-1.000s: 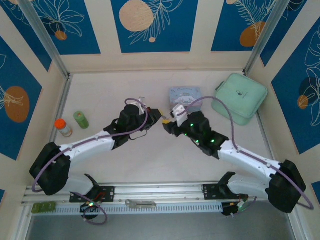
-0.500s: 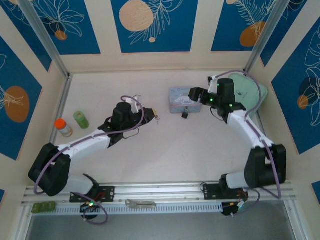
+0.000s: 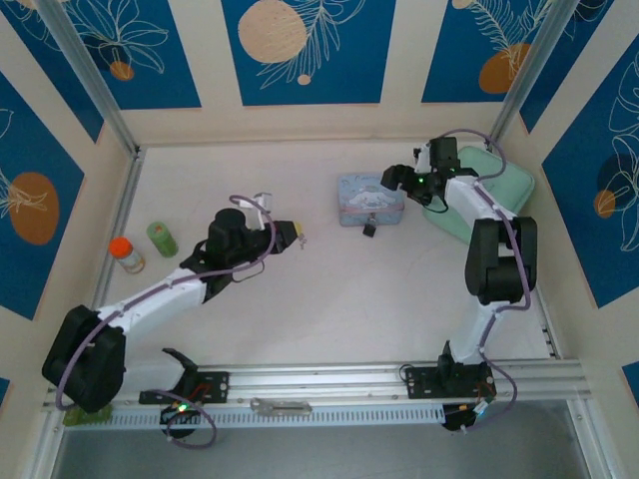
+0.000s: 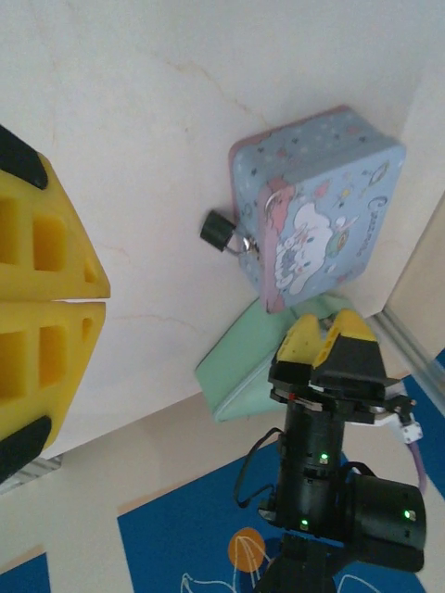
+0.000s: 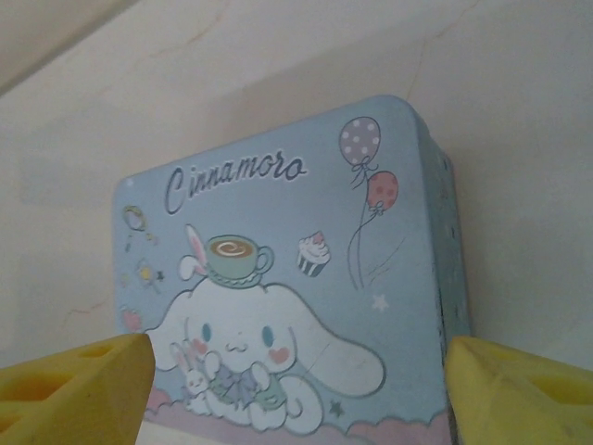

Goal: Unlock the padlock with the key

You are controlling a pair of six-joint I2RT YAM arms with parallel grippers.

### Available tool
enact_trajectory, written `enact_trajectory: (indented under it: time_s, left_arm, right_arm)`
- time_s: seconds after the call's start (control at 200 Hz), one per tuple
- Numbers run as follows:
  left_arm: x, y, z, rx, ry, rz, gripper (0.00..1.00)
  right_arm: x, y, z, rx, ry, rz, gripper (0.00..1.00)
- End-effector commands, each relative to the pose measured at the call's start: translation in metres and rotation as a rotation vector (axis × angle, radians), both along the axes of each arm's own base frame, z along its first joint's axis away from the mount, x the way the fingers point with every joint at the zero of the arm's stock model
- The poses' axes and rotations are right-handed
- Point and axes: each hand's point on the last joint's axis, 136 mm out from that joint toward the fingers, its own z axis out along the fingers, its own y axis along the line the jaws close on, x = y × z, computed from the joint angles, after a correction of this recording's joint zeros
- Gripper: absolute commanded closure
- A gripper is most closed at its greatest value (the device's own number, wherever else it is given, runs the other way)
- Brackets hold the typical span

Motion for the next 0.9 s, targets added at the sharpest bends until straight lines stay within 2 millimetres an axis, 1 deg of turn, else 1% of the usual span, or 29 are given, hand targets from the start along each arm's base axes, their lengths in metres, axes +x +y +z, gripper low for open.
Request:
enact_trajectory:
  time_s: [0.0,0.165,0.26,0.295,0.385,0.425,0.485,0.605,0.65,0.76,0.89]
  left_arm:
    - [0.003,0.018,0.004,-0.006,-0.022,0.059,1.0]
    - [0.003,0.029,0.005,-0.023,-0.027,0.103,1.0]
    - [0.004,0.031,0.007,-0.031,-0.032,0.112,1.0]
    - [0.005,0.031,0.007,-0.035,-0.032,0.113,1.0]
    - [0.005,0.03,0.011,-0.047,-0.041,0.106,1.0]
    - [0.005,0.029,0.013,-0.053,-0.045,0.103,1.0]
    - [0.004,0.028,0.015,-0.063,-0.05,0.095,1.0]
    - [0.003,0.029,0.016,-0.095,-0.052,0.101,1.0]
    - [0.002,0.029,0.016,-0.106,-0.052,0.101,1.0]
    - [0.001,0.029,0.017,-0.12,-0.052,0.098,1.0]
    - [0.0,0.031,0.019,-0.126,-0.06,0.109,1.0]
  right_arm:
    - [0.0,0.008,-0.006,-0.026,0.032,0.049,0.18]
    - [0.003,0.005,-0.022,-0.171,0.041,0.055,0.18]
    - [0.004,0.015,-0.031,-0.212,0.05,0.101,0.18]
    - [0.004,0.02,-0.034,-0.218,0.053,0.125,0.19]
    - [0.006,0.04,-0.04,-0.228,0.042,0.213,0.23]
    - [0.005,0.052,-0.043,-0.241,0.031,0.271,0.24]
    - [0.004,0.067,-0.047,-0.284,0.021,0.342,0.25]
    - [-0.006,0.105,-0.059,-0.386,-0.003,0.499,0.26]
    - [-0.01,0.117,-0.063,-0.418,-0.004,0.539,0.26]
    - [-0.019,0.141,-0.07,-0.437,0.011,0.594,0.29]
    - [-0.031,0.167,-0.069,-0.389,0.049,0.608,0.3]
